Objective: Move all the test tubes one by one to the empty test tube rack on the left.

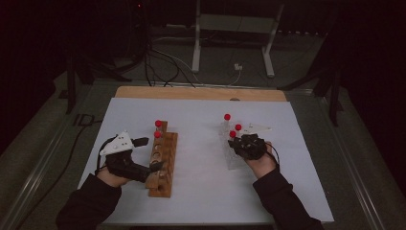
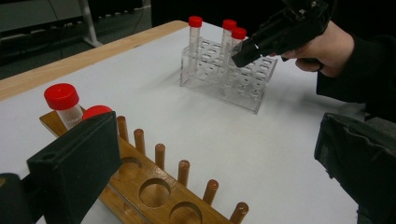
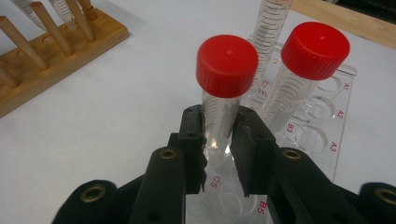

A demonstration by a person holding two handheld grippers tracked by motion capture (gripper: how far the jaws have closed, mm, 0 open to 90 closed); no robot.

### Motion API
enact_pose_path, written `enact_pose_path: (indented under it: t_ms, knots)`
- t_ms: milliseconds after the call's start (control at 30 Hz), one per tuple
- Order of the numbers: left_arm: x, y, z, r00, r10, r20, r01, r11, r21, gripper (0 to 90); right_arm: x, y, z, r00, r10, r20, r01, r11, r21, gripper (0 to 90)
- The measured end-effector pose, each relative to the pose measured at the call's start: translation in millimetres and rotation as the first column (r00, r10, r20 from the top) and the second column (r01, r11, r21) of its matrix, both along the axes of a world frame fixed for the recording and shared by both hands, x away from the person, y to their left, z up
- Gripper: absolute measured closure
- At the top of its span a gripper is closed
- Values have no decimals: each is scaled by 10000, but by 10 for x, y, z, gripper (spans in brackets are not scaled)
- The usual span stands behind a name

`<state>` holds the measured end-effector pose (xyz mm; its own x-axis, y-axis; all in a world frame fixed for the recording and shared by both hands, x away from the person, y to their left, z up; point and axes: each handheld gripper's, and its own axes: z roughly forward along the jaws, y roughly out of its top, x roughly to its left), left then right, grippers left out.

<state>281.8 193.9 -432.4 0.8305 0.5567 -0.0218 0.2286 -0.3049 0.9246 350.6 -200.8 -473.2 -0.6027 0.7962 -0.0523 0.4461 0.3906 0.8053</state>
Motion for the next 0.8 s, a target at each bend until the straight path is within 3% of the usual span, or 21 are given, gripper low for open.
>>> enact_pose_path:
  t_ms: [267,800]
  knots:
    - [5,-1,0,10000,-25,-46,25,10000,3,12,-31,9,38,9998,-53,188,54,10000,-44,755]
    - [-7,-41,55,9997,-236,-27,236,9997,-95,12,-265,-58,409,9930,24,1181,-51,9997,221,756]
